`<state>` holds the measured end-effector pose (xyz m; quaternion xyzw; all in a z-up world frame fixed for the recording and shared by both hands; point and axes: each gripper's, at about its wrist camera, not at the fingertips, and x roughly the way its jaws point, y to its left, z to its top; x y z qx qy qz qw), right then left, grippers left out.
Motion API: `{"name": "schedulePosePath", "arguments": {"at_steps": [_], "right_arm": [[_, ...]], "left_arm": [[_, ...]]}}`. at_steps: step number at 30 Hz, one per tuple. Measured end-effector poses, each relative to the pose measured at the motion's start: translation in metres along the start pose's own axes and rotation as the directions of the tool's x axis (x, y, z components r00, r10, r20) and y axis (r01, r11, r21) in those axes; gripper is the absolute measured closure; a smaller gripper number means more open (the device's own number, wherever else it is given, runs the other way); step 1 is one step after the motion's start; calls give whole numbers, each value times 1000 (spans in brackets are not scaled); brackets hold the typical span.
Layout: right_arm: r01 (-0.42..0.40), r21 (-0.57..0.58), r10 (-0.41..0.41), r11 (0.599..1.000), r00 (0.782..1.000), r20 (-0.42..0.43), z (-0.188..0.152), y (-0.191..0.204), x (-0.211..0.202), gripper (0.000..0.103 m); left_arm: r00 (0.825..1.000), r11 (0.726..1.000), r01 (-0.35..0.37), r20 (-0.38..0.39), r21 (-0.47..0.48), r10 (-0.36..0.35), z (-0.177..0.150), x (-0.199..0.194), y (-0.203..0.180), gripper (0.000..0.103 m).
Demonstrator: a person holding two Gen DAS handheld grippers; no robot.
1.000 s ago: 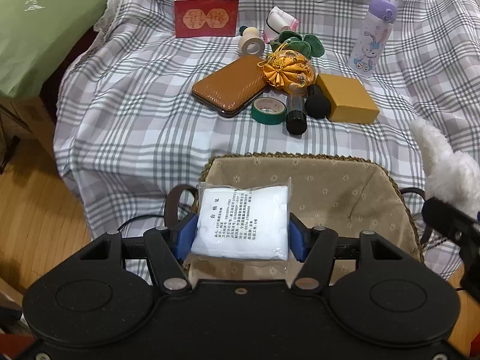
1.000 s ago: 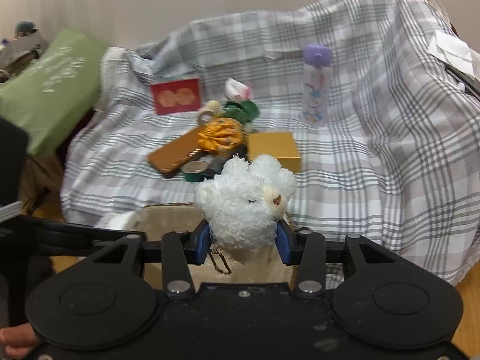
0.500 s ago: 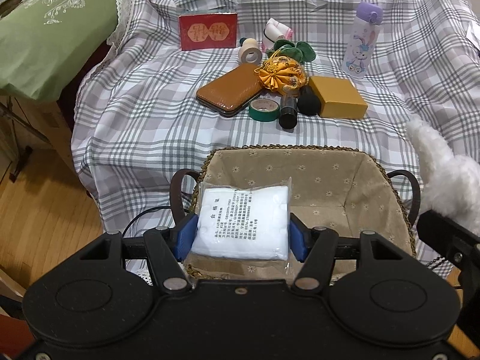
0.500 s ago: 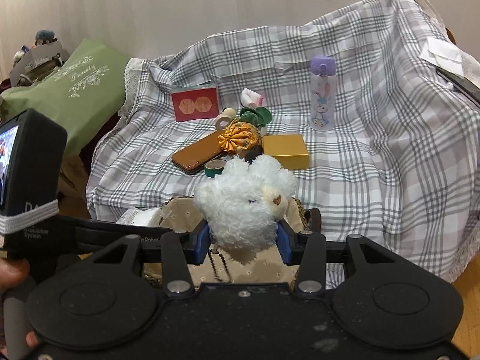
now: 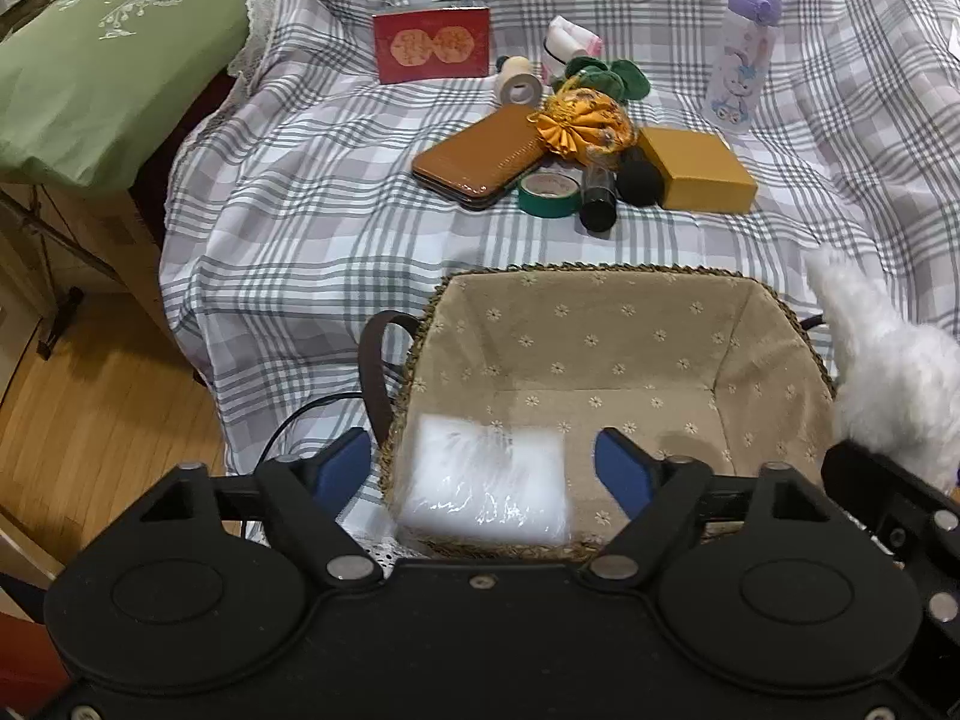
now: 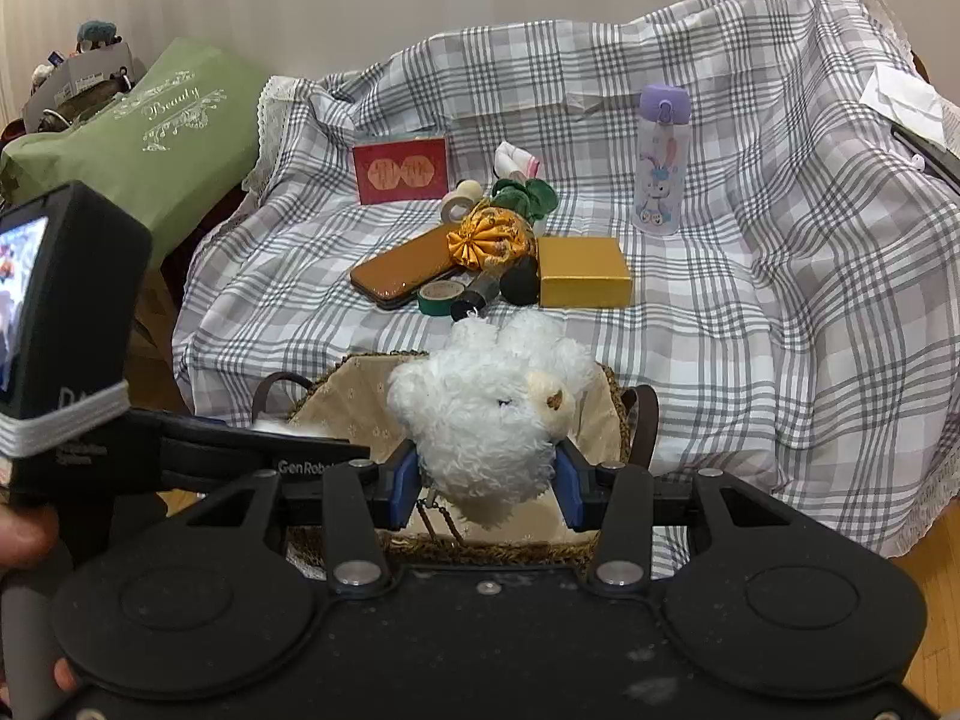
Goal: Organize soft objects
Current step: 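Carry the cotton-pad pack with the left tool and release it into the basket, then lower the white plush toy into the basket and open the right tool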
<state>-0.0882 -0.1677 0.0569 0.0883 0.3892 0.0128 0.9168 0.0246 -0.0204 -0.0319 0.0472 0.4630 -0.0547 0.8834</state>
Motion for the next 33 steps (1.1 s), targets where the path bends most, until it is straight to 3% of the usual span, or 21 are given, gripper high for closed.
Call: {"name": "schedulePosePath", "arguments": {"at_steps": [10,15,33], "right_arm": [[-2,-23,2,1000,999,-33,0,3,5,59],[-5,-30,3,1000,999,-44,0,4,9,43],[13,-15,-14,1000,998,-68,-1,0,12,39]], "left_arm": [[1000,998,-24,-19,-57,23,-1,1,14,20],[999,998,-28,-22,-57,27,-2,1,14,20],[999,999,-39,-35,-35,38,-2,2,13,20]]}}
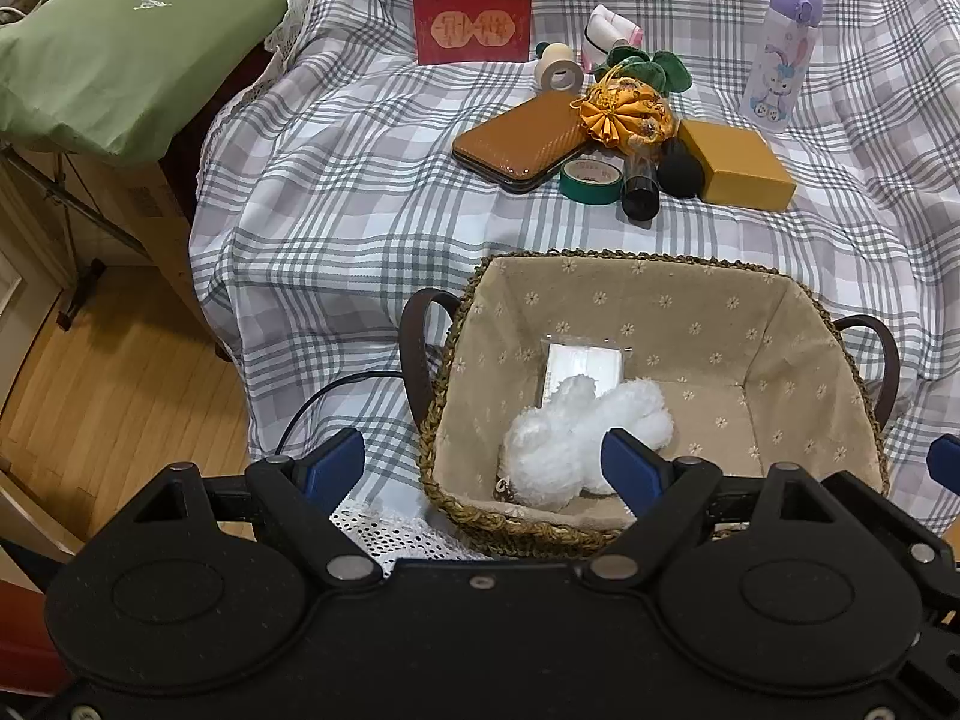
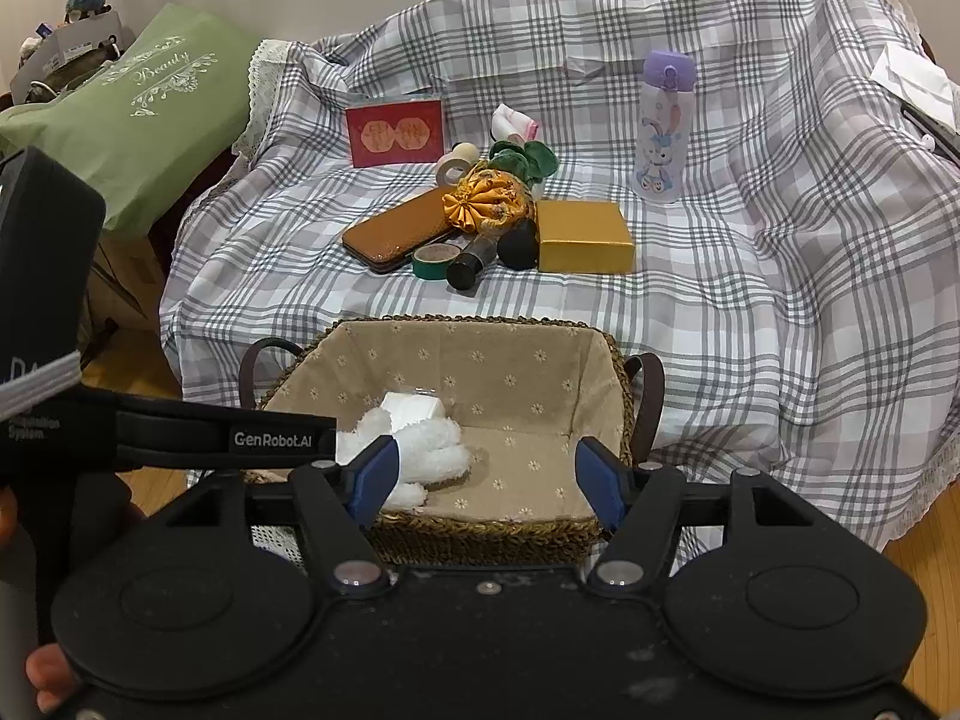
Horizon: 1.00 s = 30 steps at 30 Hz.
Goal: Organize soft objects
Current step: 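Lower the white plush toy into the basket and open the right tool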
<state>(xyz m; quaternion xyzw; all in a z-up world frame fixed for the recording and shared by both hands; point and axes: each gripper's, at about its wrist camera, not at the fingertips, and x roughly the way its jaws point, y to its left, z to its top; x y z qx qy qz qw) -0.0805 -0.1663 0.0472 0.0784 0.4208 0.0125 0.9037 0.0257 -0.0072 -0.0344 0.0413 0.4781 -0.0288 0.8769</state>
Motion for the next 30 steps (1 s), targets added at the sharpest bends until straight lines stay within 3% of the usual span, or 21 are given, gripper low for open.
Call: {"name": "schedulePosePath", "arguments": {"at_steps": [22,30], "right_arm": [[36,63,-34,997,999,-39,1,-11,7,32],[82,107,-81,991,997,-18,6,-21,9,21]], "left_arm": [[1000,1000,-11,-18,15,11,0,3,-2,20],[1000,1000,-14,-25,24,14,0,4,-4,19]]}}
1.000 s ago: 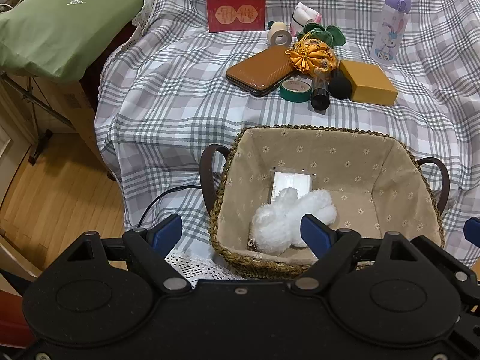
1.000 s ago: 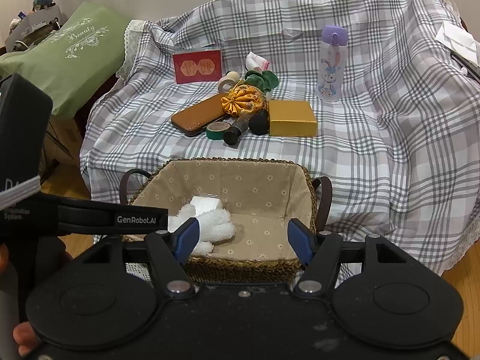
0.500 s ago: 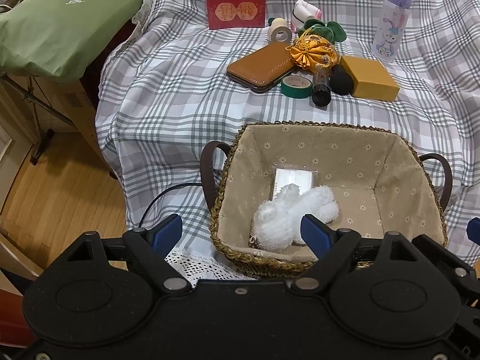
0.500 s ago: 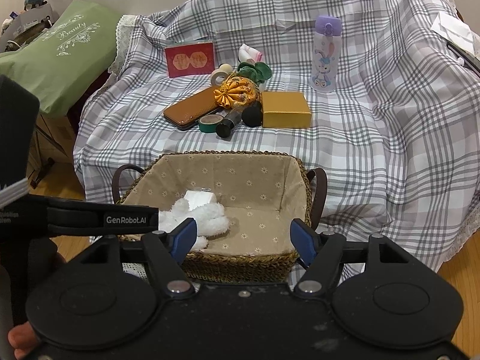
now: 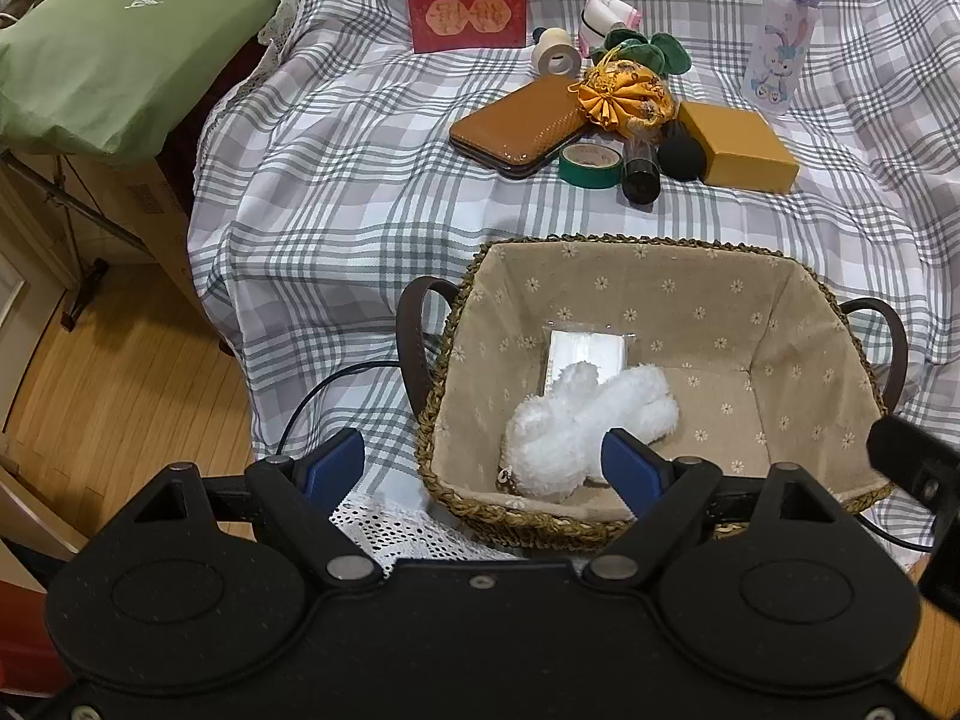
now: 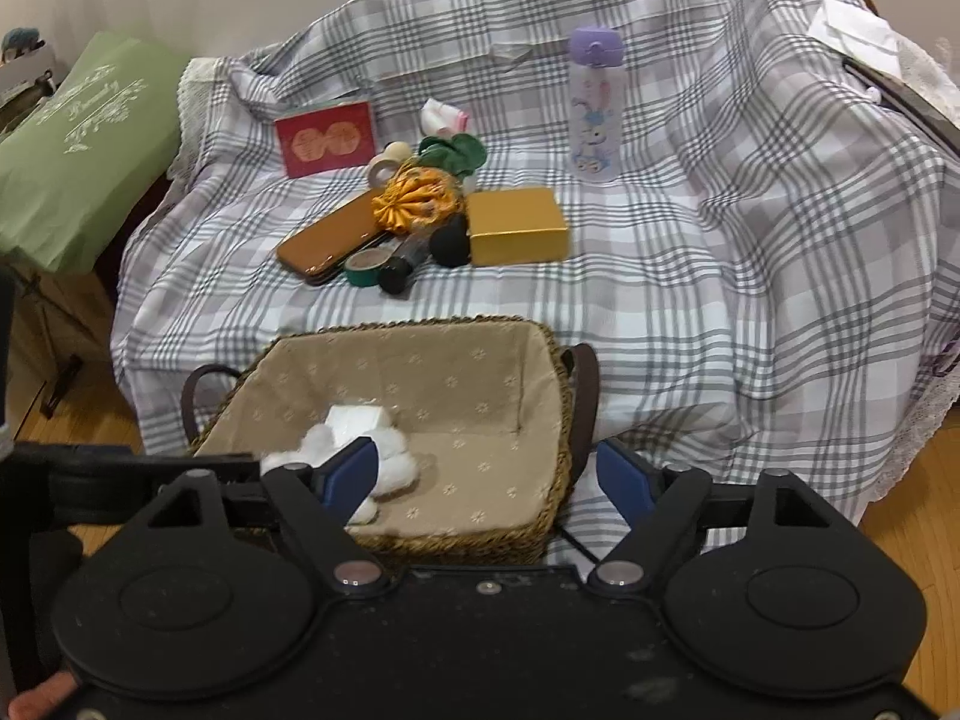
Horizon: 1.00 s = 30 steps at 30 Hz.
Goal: Organize soft objects
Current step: 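Lower the white plush toy into the basket and open the right tool, then reach to the green tape roll and grasp it with the left tool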
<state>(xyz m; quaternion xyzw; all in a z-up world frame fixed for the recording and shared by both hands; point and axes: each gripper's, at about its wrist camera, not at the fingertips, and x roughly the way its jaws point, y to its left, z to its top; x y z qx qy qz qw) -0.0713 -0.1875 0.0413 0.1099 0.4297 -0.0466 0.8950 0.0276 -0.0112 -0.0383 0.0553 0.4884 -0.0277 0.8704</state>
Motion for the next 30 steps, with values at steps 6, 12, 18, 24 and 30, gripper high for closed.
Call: {"name": "schedulePosePath", "arguments": {"at_steps": [6,12,18,24,30], "right_arm": [[9,2,-9,1000,1000,9,6,2,5,15],[11,-4,-11,1000,1000,-8,8,6,15,6],[15,15,-14,1000,998,-59,12,3,31,2],[29,21,-27,999,995,-92,19,-3,47,1],[42,13,-40,999,995,-95,37,-7,61,1]], "left_arm": [[1000,1000,-6,-8,3,6,0,4,0,19],[1000,1000,-16,-17,3,16,0,8,2,19],[999,999,-33,-30,14,33,3,17,0,18],[999,999,-40,-12,24,41,9,21,0,18],[999,998,-32,11,47,32,21,24,-2,14]]}}
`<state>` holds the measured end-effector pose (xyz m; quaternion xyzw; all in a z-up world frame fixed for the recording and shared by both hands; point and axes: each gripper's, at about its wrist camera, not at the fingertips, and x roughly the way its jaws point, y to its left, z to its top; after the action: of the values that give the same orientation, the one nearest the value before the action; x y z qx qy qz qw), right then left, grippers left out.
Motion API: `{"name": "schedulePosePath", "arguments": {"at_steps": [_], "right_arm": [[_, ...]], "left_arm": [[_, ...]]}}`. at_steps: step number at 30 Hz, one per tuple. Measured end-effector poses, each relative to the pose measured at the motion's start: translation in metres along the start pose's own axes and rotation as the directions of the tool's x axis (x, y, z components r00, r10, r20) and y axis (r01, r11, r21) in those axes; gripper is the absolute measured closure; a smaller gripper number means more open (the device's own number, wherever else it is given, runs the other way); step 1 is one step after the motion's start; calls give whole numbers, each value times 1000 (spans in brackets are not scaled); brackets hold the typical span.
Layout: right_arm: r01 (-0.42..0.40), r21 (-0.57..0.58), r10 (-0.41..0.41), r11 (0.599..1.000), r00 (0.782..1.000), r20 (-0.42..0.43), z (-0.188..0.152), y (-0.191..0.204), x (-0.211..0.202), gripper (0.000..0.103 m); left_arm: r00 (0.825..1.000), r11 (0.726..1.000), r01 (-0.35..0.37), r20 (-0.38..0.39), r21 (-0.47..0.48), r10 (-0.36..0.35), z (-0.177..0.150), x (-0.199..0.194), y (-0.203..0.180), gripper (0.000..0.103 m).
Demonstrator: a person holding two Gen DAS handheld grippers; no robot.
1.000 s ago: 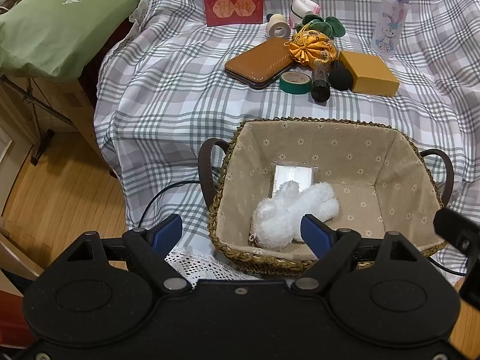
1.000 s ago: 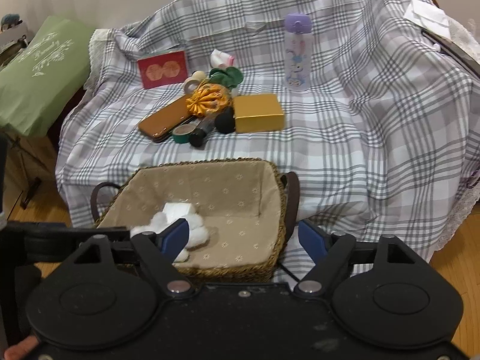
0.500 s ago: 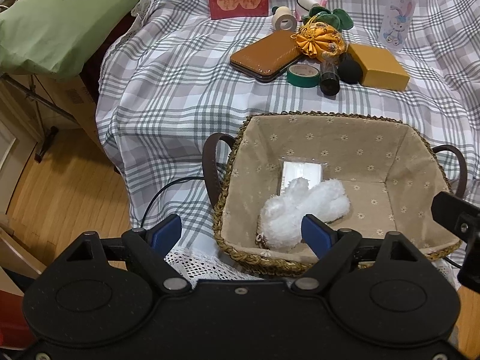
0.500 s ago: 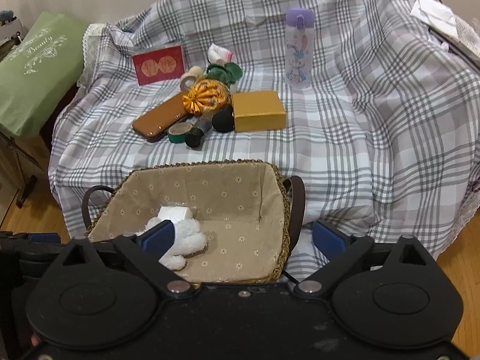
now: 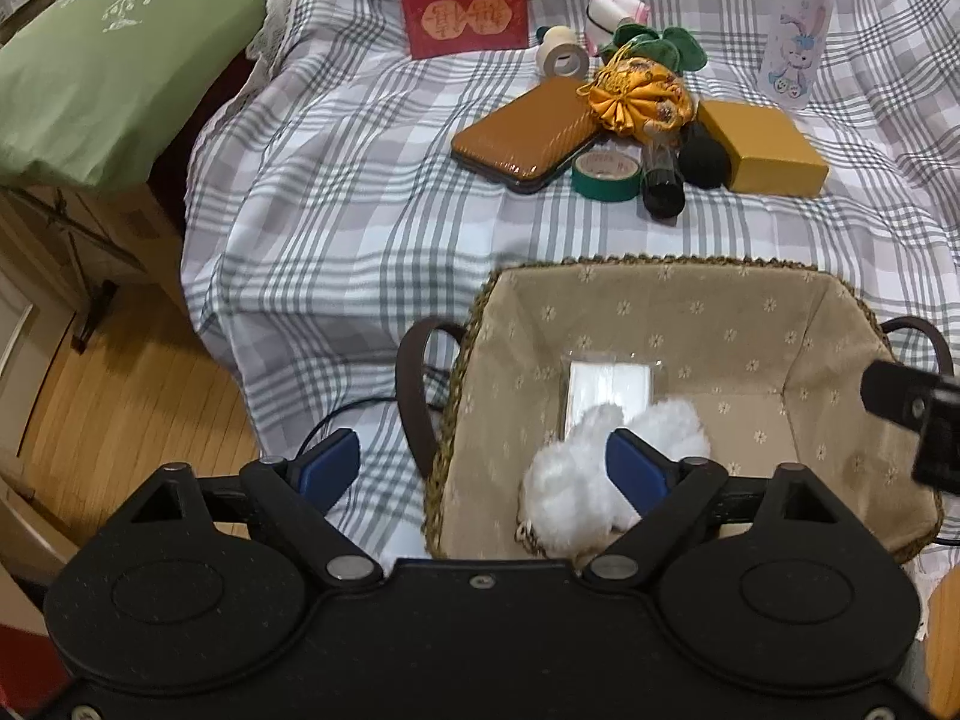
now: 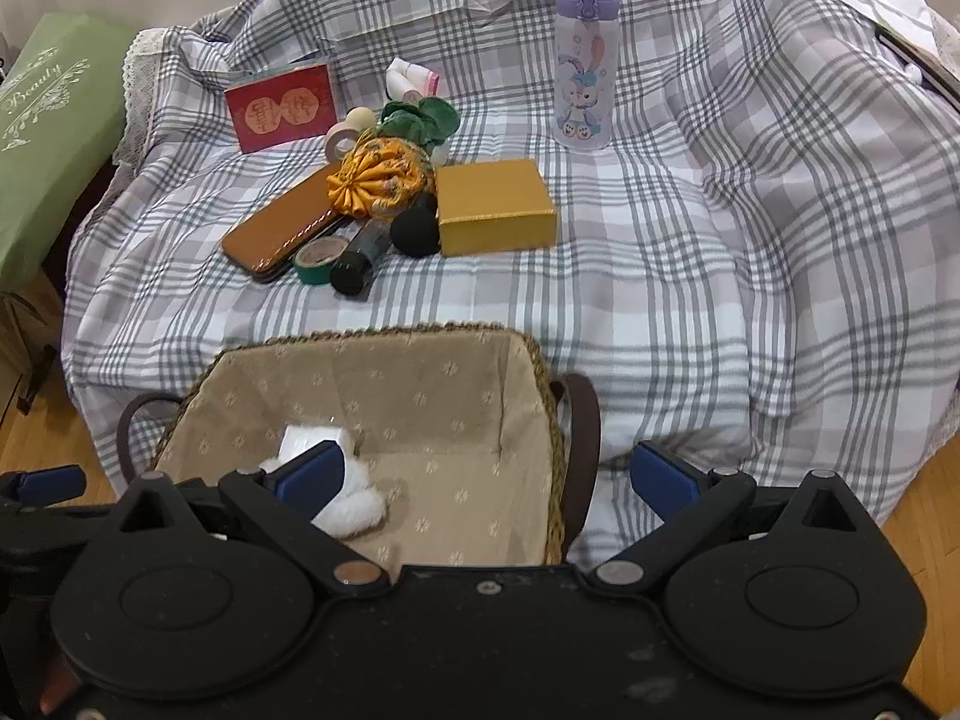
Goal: Organize soft objects
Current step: 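Reach to the green tape roll and grasp it with the left tool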
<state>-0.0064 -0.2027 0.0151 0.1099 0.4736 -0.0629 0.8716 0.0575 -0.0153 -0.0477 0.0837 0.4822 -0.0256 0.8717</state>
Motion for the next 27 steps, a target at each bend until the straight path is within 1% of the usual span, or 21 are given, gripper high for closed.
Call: {"name": "schedulePosePath", "arguments": {"at_steps": [5,11,17,23,26,27], "right_arm": [[-1,-2,1,1000,1000,11,19,1,10,1],[-2,-12,3,1000,1000,4,43,4,30,1],[-13,-19,13,1000,1000,-14,65,7,53,1],[-25,-36,24,999,999,-25,83,15,76,1],[-51,-37,50,998,998,-27,90,21,84,3],[-64,-37,63,997,998,-30,92,24,87,8]], "left_arm": [[1000,999,0,18,41,-1,13,5,-5,14],[1000,999,12,18,53,-13,34,19,-5,14],[1000,999,11,2,46,-11,56,40,-3,14],[999,999,9,-31,35,-8,74,64,-2,14],[999,1000,7,-49,26,-6,80,74,-1,14],[998,1000,7,-55,23,-6,81,76,0,14]]}}
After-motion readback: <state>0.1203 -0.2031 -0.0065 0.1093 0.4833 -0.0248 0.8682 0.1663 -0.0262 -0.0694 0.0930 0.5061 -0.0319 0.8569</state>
